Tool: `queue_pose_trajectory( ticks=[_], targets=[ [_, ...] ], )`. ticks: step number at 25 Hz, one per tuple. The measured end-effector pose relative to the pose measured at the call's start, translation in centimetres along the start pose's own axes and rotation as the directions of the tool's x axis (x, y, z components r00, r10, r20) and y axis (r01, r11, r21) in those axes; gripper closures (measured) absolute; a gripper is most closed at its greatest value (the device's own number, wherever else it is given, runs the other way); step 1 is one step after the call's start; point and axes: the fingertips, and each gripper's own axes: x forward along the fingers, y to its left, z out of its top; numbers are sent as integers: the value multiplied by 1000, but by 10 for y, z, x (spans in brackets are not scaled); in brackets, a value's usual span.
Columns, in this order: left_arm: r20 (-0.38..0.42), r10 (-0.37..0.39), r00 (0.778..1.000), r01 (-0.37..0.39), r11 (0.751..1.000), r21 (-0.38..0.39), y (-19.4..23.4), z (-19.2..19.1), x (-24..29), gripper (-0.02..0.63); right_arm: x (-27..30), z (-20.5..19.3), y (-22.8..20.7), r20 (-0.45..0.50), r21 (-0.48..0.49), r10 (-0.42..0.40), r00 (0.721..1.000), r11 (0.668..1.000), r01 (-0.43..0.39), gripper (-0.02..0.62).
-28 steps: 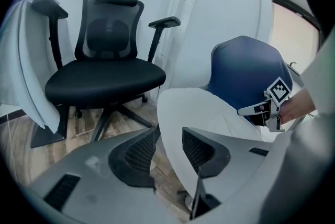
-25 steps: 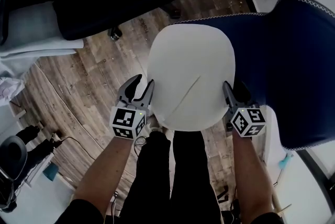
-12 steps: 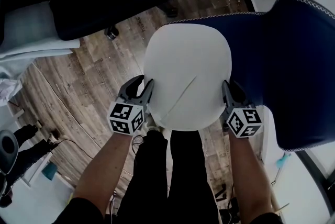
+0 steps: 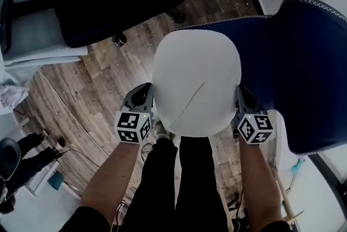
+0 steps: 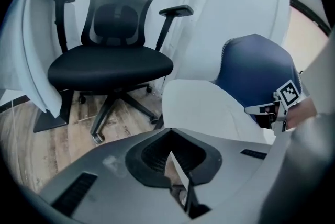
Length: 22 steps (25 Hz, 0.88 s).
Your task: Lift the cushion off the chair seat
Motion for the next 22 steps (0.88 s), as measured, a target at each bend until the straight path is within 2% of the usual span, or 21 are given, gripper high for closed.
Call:
queue_pose_trajectory(
  ticks=[4,5,6,8,10,12,14,16,19,22],
  targets=[
    [3,17,1000,-17,1000,18,7,-2,6,599,5,0,-2,-3,-10,-9,1000,1000,9,574],
    [1,19,1000,-19,1000,15,8,-5,7,571,6,-1,-3,-6,-14,-12,1000,1000,12,574],
    [-1,18,1000,-18,1000,-1,10,-7,8,516,6,-2,-4,-8,-16,-14,1000,1000,14,574],
    [0,2,1000,-2,999,-53,12,-10,11,499,7,-2,-4,-4,-7,-8,1000,1000,8,572],
    [7,-29,1000,29,995,-96,12,-11,12,499,7,0,-4,12,18,12,1000,1000,-13,570],
    [15,-62,998,64,990,-129,14,-9,10,498,6,1,-4,26,48,40,999,998,-41,505],
    [22,-96,995,98,985,-139,13,-7,7,467,6,1,-4,29,63,67,997,996,-69,452],
    [13,-143,990,144,982,-120,5,-8,7,437,5,-1,-3,26,55,84,996,995,-86,448],
    [-24,-222,975,219,971,-92,-14,-13,14,431,7,-3,-1,13,21,77,997,997,-77,443],
    [-37,-243,969,237,963,-132,-22,-17,24,417,12,-3,-1,-8,-1,51,999,999,-51,443]
  ],
)
